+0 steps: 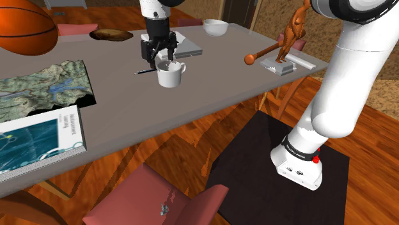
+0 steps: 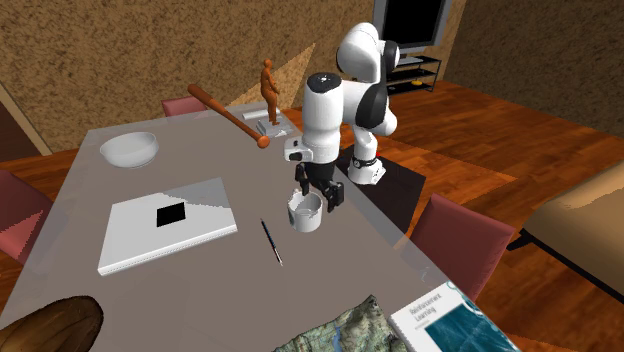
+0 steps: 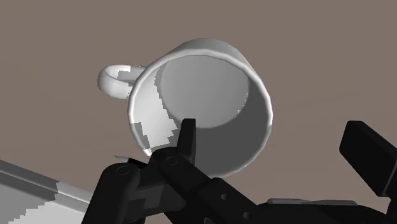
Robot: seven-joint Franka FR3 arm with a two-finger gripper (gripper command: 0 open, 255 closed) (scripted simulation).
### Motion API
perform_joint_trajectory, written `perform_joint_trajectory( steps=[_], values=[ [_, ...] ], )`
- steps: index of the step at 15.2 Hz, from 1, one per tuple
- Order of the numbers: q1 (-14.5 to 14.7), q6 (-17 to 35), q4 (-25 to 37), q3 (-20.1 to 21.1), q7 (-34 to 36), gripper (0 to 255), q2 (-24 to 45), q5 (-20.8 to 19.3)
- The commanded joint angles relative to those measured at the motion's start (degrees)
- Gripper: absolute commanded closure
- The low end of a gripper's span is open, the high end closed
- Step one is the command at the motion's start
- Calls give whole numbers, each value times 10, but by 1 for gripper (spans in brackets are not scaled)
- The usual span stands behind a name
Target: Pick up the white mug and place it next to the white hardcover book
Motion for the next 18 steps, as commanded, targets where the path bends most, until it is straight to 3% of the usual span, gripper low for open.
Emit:
perform_joint_trajectory(
  steps=[1, 7, 15, 16, 18],
  values=[
    [5, 6, 10, 0, 8, 0, 19, -7],
    [3, 55, -34, -2, 10, 0, 24, -11],
    [3, 55, -34, -2, 10, 0, 24, -11],
    [3, 55, -34, -2, 10, 255, 24, -11],
    [3, 55, -34, -2, 10, 255, 24, -11]
  ],
)
